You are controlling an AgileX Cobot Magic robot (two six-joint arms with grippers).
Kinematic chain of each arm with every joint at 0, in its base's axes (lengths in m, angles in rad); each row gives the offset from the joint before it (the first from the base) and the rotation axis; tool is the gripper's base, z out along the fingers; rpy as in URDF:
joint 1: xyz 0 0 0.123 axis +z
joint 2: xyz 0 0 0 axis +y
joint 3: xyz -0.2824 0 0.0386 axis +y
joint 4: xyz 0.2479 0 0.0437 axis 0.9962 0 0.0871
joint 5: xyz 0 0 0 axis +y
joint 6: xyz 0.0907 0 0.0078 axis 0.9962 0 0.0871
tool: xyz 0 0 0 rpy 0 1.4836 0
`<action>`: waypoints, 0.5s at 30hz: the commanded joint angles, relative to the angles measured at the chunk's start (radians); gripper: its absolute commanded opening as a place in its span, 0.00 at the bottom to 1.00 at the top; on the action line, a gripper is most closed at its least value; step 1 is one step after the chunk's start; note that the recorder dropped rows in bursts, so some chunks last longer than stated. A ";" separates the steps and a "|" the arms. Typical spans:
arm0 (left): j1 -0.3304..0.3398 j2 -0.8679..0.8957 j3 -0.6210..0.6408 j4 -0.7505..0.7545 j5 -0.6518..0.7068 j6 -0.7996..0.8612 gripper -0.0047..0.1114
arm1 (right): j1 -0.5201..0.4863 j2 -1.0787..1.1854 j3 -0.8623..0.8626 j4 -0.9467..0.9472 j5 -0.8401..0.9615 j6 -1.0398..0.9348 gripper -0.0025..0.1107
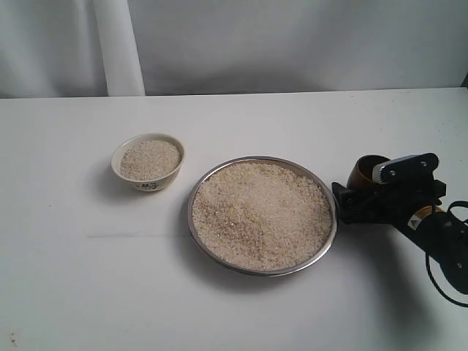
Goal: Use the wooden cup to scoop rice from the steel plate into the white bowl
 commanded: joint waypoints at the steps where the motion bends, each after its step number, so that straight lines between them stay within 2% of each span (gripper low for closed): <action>1: -0.005 0.000 0.002 -0.005 -0.007 -0.005 0.04 | -0.002 0.000 -0.005 -0.012 -0.019 -0.006 0.95; 5: -0.005 0.000 0.002 -0.005 -0.007 -0.002 0.04 | -0.002 0.000 -0.005 -0.012 -0.020 -0.006 0.94; 8: -0.005 0.000 0.002 -0.005 -0.007 -0.002 0.04 | -0.002 0.000 -0.005 -0.014 -0.020 -0.006 0.87; 15: -0.005 0.000 0.002 -0.005 -0.007 -0.002 0.04 | -0.002 0.000 -0.005 0.015 -0.020 0.007 0.46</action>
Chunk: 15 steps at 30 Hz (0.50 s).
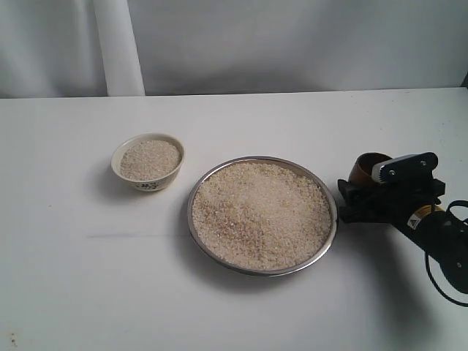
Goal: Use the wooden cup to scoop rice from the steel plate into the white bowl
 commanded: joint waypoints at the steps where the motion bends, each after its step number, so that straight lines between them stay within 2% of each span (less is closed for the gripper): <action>1: -0.005 0.000 0.002 -0.005 -0.007 -0.002 0.04 | -0.002 0.000 -0.002 0.026 -0.012 0.018 0.38; 5: -0.005 0.000 0.002 -0.005 -0.007 -0.002 0.04 | -0.002 0.000 -0.002 0.020 -0.009 0.021 0.26; 9: -0.005 0.000 0.002 -0.005 -0.007 -0.002 0.04 | -0.002 0.000 -0.002 0.018 0.004 -0.007 0.24; 11: -0.005 0.000 0.002 -0.005 -0.007 -0.002 0.04 | -0.002 -0.016 -0.002 0.015 0.016 -0.009 0.14; 12: -0.005 0.000 0.002 -0.005 -0.007 -0.002 0.04 | -0.002 -0.036 -0.002 -0.001 0.044 -0.009 0.03; 15: -0.005 0.000 0.002 -0.005 -0.007 -0.002 0.04 | 0.000 -0.107 -0.002 -0.006 0.102 -0.005 0.02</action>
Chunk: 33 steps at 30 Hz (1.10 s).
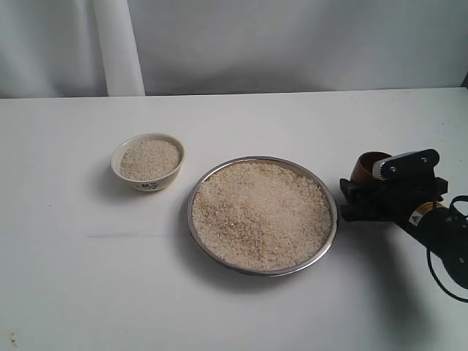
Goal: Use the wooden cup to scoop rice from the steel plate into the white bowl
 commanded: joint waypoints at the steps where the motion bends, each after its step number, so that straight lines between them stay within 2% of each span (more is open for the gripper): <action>1: -0.005 0.000 0.002 -0.005 -0.007 -0.002 0.04 | 0.000 -0.102 -0.002 -0.013 0.065 0.008 0.02; 9: -0.005 0.000 0.002 -0.005 -0.007 -0.002 0.04 | 0.029 -0.349 -0.004 -0.015 0.300 -0.022 0.02; 12: -0.005 0.000 0.002 -0.005 -0.007 -0.002 0.04 | 0.062 -0.445 -0.068 -0.015 0.556 -0.056 0.02; 16: -0.005 0.000 0.002 -0.005 -0.007 -0.002 0.04 | 0.138 -0.518 -0.236 -0.015 0.944 -0.120 0.02; 21: -0.005 0.000 0.002 -0.005 -0.007 -0.002 0.04 | 0.233 -0.534 -0.456 -0.025 1.331 -0.238 0.02; 27: -0.005 0.000 0.002 -0.005 -0.007 -0.002 0.04 | 0.333 -0.532 -0.646 -0.175 1.583 -0.224 0.02; 33: -0.005 0.000 0.002 -0.005 -0.007 -0.002 0.04 | 0.463 -0.507 -0.745 -0.502 1.821 -0.130 0.02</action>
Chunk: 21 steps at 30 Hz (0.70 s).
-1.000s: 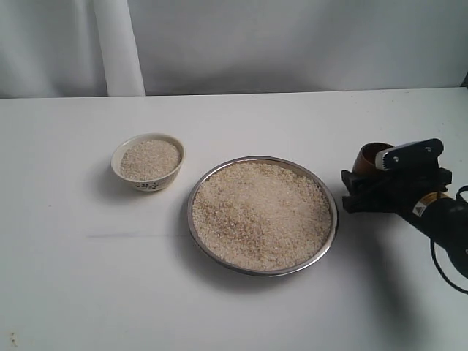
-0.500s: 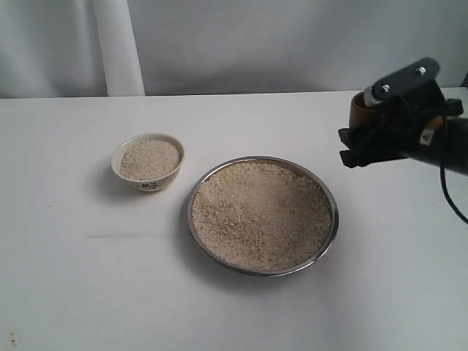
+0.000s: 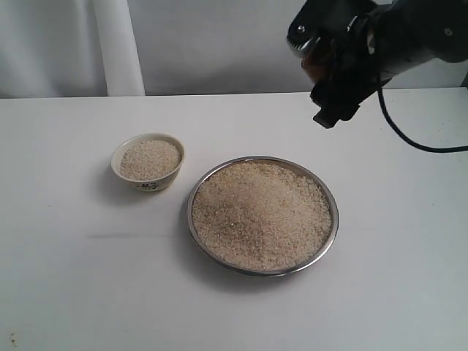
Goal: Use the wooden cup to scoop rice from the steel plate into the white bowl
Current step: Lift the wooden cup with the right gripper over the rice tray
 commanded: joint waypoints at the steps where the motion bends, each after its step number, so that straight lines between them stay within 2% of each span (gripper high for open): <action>1: -0.005 0.000 0.002 -0.005 -0.007 -0.002 0.04 | 0.091 0.034 -0.075 -0.224 0.202 0.036 0.02; 5: -0.005 0.000 0.002 -0.005 -0.007 -0.002 0.04 | 0.157 0.120 -0.127 -0.307 0.363 -0.026 0.02; 14: -0.005 0.000 0.002 -0.005 -0.007 -0.002 0.04 | 0.246 0.365 -0.289 -0.315 0.595 -0.208 0.02; 21: -0.005 0.000 0.002 -0.005 -0.007 -0.002 0.04 | 0.281 0.470 -0.312 -0.345 0.612 -0.306 0.02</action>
